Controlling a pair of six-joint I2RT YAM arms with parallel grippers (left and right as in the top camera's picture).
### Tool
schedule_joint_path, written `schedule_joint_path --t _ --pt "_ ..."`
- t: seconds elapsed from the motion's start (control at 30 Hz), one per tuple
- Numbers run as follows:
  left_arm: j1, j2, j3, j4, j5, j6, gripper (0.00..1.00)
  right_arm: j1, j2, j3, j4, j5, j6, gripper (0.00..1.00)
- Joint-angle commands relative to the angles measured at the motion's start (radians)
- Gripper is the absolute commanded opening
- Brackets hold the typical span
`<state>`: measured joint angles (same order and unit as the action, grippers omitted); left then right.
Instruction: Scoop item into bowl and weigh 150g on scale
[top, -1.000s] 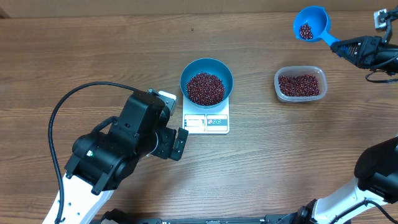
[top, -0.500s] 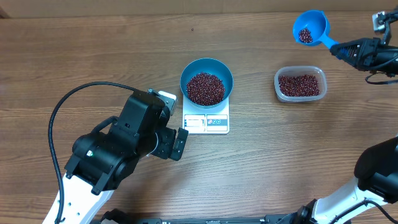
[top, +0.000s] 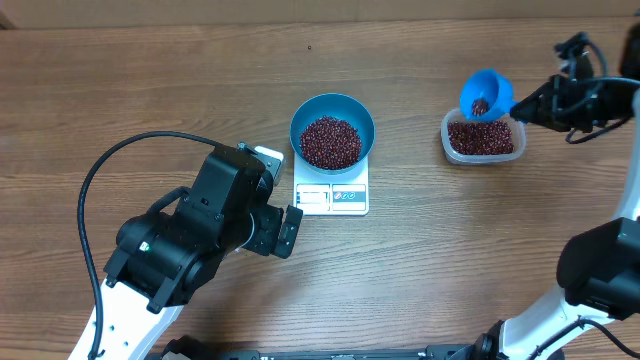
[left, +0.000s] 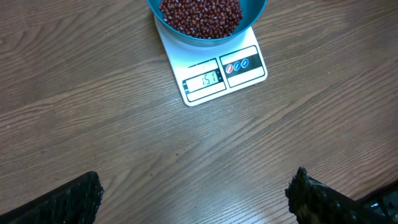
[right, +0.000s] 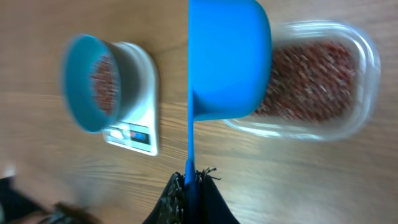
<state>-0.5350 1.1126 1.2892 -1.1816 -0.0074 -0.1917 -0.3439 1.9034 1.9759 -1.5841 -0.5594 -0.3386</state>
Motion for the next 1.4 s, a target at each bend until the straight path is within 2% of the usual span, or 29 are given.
schedule_joint_path --t 0.0,0.17,0.4,0.63,0.9,1.37 --pt "0.005 -0.007 0.021 0.003 0.000 -0.014 0.99 0.035 -0.043 0.028 -0.001 0.244 0.108 0.04" --pt "0.005 -0.007 0.021 0.003 0.000 -0.014 0.99 0.047 -0.043 0.028 -0.013 0.280 0.138 0.04" --pt "0.005 -0.007 0.021 0.003 0.000 -0.014 0.99 0.077 -0.043 0.028 -0.042 0.434 0.192 0.04" --pt "0.005 -0.007 0.021 0.003 0.000 -0.014 0.99 0.212 -0.043 0.028 -0.007 0.621 0.240 0.04" --pt "0.005 -0.006 0.021 0.003 0.000 -0.014 0.99 0.373 -0.043 0.028 0.003 0.958 0.343 0.04" --pt "0.005 -0.001 0.021 0.003 0.000 -0.014 0.99 0.416 -0.043 0.028 0.003 0.993 0.361 0.04"
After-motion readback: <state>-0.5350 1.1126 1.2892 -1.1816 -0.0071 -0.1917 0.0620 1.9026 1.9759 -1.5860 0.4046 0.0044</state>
